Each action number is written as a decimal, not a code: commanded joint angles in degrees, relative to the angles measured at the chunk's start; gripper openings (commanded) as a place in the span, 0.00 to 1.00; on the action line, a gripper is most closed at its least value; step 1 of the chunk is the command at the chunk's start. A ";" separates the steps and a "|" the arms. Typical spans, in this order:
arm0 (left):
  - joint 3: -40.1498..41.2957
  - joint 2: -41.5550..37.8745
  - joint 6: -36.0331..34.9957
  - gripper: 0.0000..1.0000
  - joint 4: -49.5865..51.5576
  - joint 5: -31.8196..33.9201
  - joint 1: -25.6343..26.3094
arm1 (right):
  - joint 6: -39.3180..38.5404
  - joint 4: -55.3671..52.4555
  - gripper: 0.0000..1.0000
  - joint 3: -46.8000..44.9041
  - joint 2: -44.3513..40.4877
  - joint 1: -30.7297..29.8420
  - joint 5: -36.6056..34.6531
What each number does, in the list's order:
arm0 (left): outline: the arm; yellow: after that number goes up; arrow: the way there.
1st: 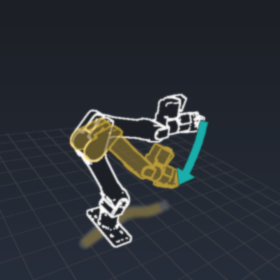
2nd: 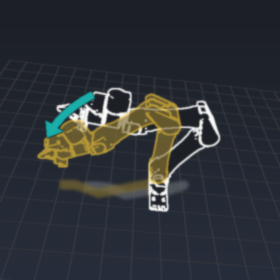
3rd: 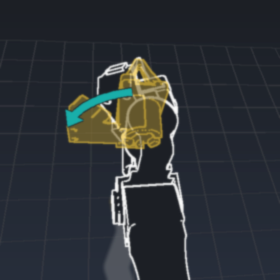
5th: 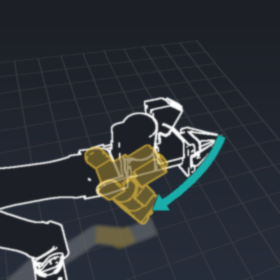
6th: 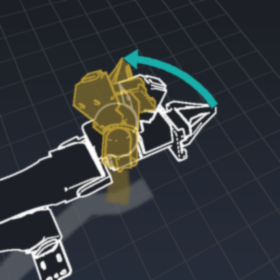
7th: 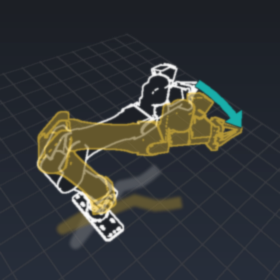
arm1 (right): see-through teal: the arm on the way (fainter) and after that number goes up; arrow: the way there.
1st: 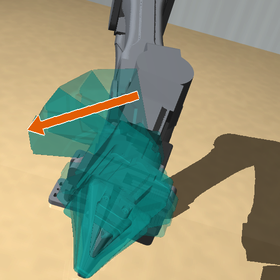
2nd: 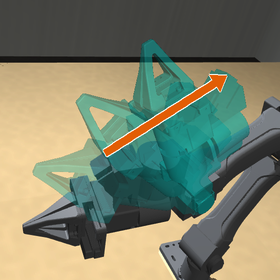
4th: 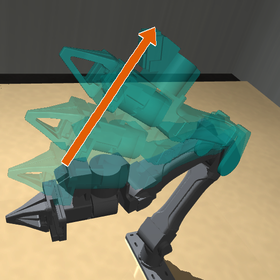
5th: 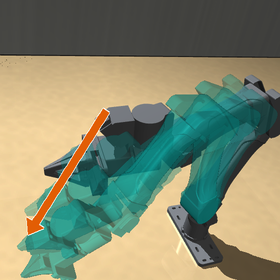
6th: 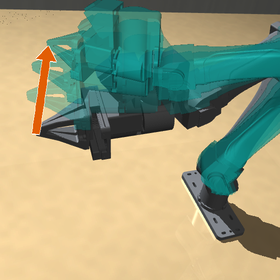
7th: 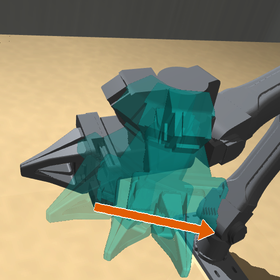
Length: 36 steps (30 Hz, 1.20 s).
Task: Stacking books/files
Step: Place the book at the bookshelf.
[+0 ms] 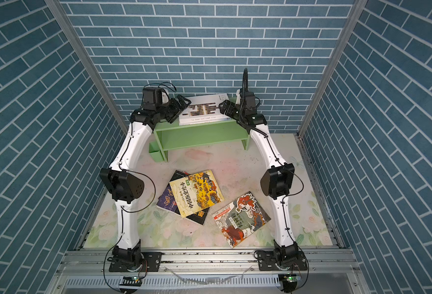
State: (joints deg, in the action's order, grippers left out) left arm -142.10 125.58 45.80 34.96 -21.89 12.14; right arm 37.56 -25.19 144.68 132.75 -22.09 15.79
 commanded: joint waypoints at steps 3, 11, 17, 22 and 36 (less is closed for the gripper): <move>1.94 -3.08 0.32 1.00 -2.26 -1.60 0.25 | -0.19 0.74 0.85 -2.45 -3.30 -2.38 2.14; 5.11 -4.91 0.44 1.00 -3.57 -1.71 0.08 | -0.28 0.98 0.85 -3.88 -4.34 -3.13 1.81; 6.30 -5.44 0.50 1.00 -3.69 -1.81 0.08 | -0.65 0.02 0.85 -4.47 -4.76 -3.31 0.36; 7.55 -5.70 0.19 1.00 -3.45 -0.94 0.08 | -0.73 0.10 0.85 -5.98 -5.79 -3.31 -1.15; 8.08 -5.92 1.46 1.00 -4.15 -0.79 0.23 | -1.95 0.26 0.85 -6.67 -6.72 -3.18 -3.56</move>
State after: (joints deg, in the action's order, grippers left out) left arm -135.52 121.67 46.78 32.34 -21.04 11.44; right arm 36.99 -23.59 137.73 128.33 -24.27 12.01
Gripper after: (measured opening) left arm 0.996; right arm 0.851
